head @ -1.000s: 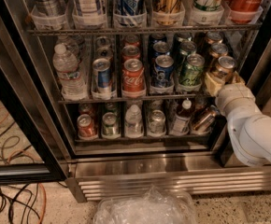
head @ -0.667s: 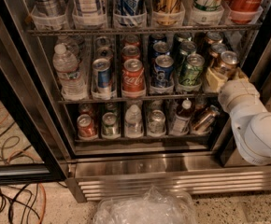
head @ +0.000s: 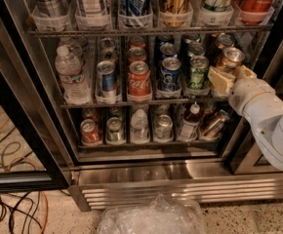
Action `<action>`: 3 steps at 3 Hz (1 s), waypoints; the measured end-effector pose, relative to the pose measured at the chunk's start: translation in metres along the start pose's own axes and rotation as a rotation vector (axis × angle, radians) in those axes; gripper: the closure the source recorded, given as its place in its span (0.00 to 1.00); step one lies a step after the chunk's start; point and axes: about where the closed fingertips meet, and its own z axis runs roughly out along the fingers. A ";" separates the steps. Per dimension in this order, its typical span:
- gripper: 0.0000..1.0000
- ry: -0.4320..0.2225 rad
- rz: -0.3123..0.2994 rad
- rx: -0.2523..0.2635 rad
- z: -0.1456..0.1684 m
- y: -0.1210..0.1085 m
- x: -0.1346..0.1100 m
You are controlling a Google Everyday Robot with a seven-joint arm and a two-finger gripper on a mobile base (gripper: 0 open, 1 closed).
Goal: Pick orange can from middle shelf of fridge
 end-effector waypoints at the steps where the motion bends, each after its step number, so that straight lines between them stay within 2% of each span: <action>1: 1.00 0.112 0.048 -0.121 -0.015 0.028 0.011; 2: 1.00 0.231 0.070 -0.217 -0.040 0.045 0.024; 3: 1.00 0.291 0.076 -0.310 -0.066 0.058 0.026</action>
Offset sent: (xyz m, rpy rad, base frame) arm -0.0962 0.0465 -0.0484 0.0117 0.4175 0.3620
